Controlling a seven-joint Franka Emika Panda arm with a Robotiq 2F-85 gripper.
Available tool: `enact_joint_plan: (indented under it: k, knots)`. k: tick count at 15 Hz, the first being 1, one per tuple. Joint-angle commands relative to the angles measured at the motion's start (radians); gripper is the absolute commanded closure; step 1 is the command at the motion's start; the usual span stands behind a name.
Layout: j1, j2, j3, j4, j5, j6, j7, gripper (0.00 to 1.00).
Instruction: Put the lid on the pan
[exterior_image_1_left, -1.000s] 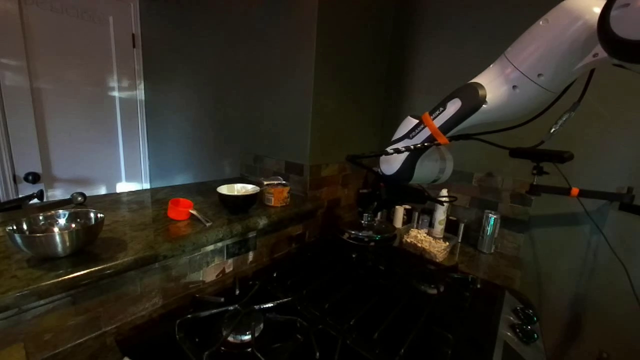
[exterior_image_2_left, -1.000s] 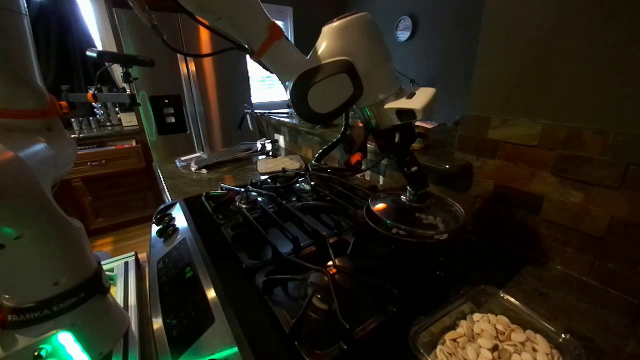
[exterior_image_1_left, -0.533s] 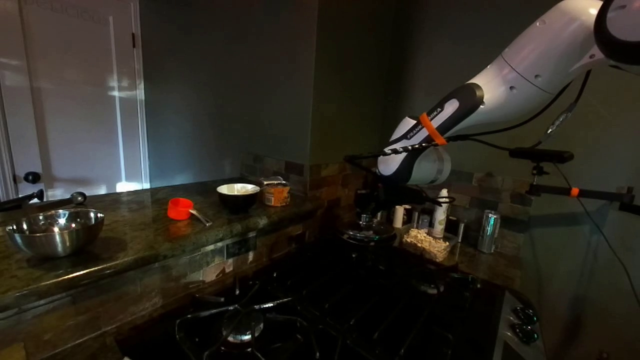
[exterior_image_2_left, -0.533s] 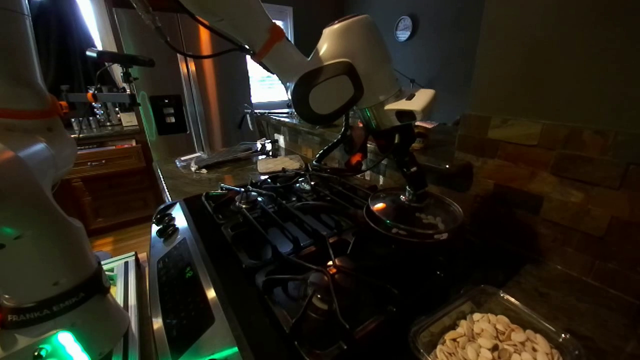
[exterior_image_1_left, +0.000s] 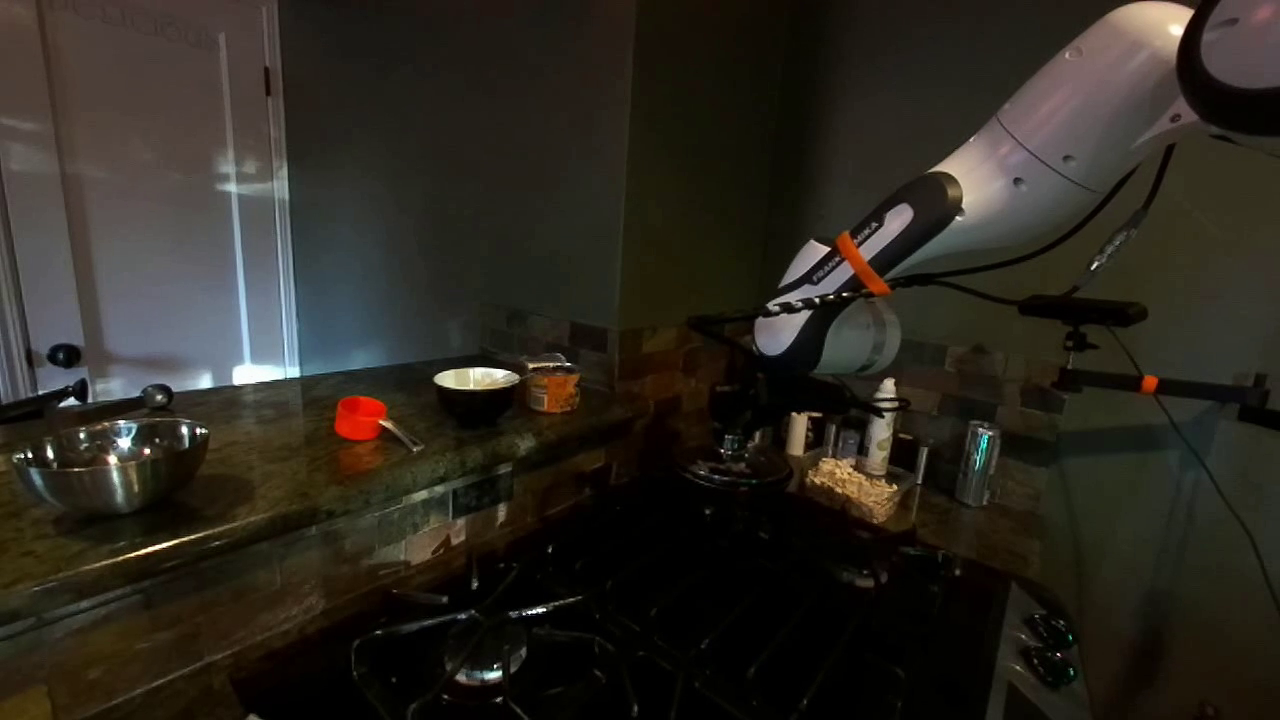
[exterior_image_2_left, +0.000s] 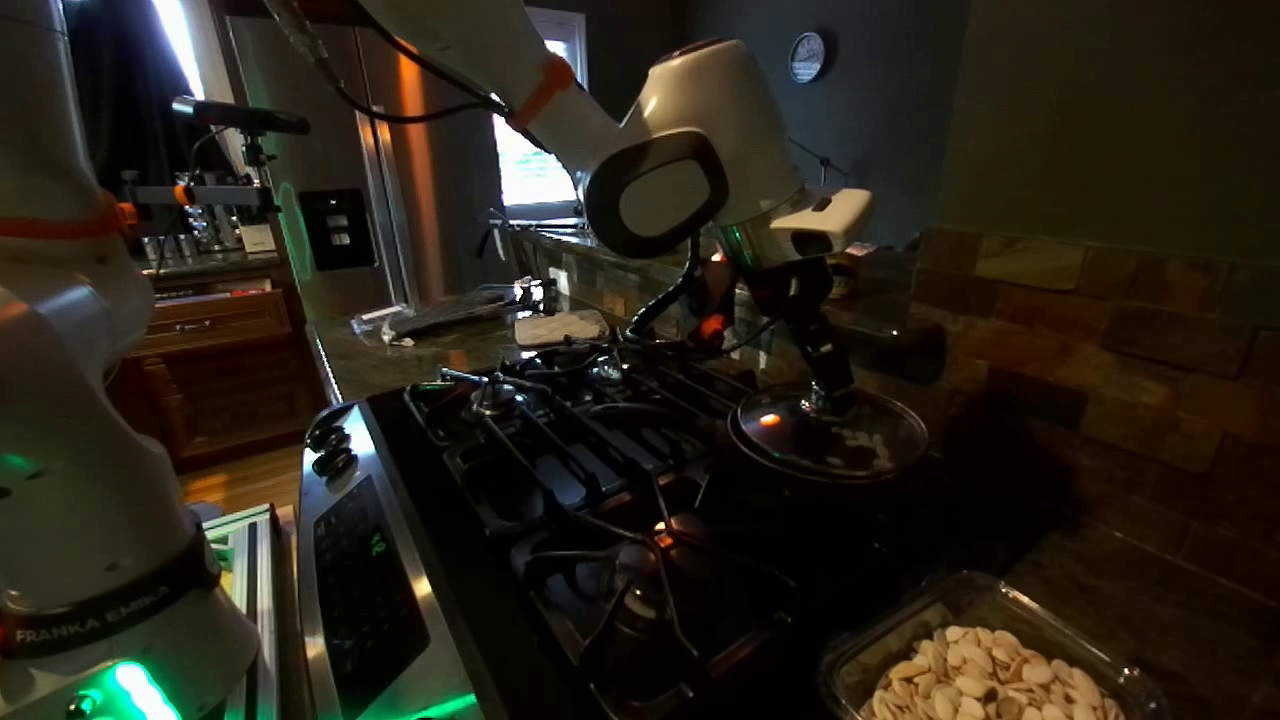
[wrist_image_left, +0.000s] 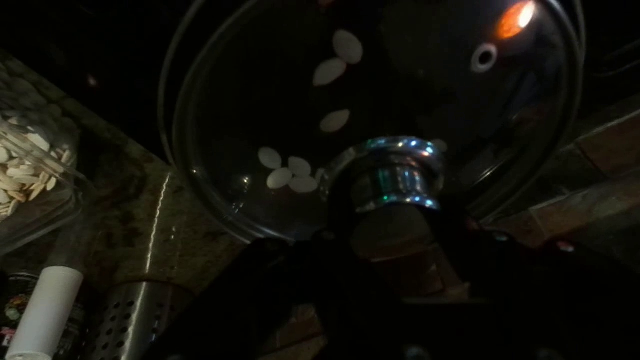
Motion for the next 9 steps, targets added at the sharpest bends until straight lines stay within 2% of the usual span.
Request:
enact_joint_plan:
  k: [1, 2, 3, 4, 7, 9]
  knots:
    - [0.000, 0.016, 0.004, 0.020, 0.027, 0.015, 0.002, 0.77]
    - [0.000, 0.016, 0.004, 0.020, 0.028, 0.013, 0.003, 0.69]
    - [0.001, 0.009, 0.004, 0.017, 0.029, 0.008, 0.006, 0.27]
    - [0.001, 0.002, 0.007, 0.013, 0.035, 0.006, 0.003, 0.26]
    - [0.004, -0.076, 0.005, -0.019, 0.032, -0.022, 0.008, 0.06]
    - [0.003, -0.143, -0.003, -0.050, 0.018, -0.035, 0.012, 0.00]
